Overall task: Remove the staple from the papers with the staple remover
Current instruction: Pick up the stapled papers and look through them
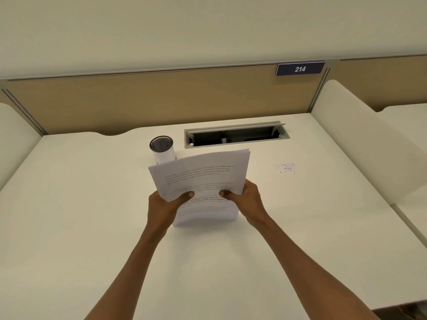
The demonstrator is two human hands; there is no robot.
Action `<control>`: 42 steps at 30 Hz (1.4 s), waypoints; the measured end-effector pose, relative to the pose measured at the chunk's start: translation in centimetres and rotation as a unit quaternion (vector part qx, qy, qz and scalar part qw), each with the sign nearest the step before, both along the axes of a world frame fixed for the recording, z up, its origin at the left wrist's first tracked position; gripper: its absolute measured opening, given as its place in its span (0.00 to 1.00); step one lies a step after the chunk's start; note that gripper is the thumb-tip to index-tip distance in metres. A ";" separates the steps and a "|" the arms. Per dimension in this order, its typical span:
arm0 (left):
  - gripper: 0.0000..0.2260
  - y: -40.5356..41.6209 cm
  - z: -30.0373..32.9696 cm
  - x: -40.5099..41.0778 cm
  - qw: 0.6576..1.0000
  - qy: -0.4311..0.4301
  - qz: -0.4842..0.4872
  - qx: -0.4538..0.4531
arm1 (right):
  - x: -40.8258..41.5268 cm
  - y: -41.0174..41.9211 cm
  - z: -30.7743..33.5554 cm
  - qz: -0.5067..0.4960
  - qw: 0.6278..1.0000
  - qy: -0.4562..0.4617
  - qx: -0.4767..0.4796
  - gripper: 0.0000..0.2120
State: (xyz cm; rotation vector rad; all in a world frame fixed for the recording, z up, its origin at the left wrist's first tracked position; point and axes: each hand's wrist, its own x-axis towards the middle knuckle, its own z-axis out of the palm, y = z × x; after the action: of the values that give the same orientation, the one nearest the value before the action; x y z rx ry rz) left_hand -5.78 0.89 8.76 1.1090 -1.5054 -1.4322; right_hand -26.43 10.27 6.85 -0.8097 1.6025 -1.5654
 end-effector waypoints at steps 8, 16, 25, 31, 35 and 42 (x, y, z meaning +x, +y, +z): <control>0.14 -0.9 1.1 -0.4 0.999 0.031 0.019 -0.031 | -0.5 -0.8 1.7 0.000 1.000 0.017 -0.025 0.15; 0.15 -0.6 -1.0 0.2 1.000 0.001 0.016 -0.012 | 0.2 -0.6 -0.5 -0.001 1.000 0.017 0.010 0.16; 0.12 -0.6 -1.7 0.4 1.000 -0.023 0.008 -0.006 | -0.5 -0.5 -1.0 0.008 0.999 0.027 0.028 0.14; 0.12 0.2 -2.4 0.6 0.999 -0.044 0.019 0.001 | -0.3 0.0 -2.0 0.004 0.998 0.040 0.044 0.13; 0.09 0.9 -3.4 0.4 0.997 -0.068 0.017 0.015 | 0.2 0.4 -3.7 0.012 0.994 0.059 0.091 0.15; 0.08 0.4 -2.6 0.3 0.998 -0.056 0.014 0.037 | -1.0 0.7 -3.2 0.000 0.996 0.041 0.076 0.13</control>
State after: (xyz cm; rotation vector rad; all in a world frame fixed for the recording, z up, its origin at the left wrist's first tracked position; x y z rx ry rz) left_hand -5.51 1.27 6.13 1.2691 -1.5179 -1.4372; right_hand -27.42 10.92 3.69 -0.8004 1.7567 -1.4063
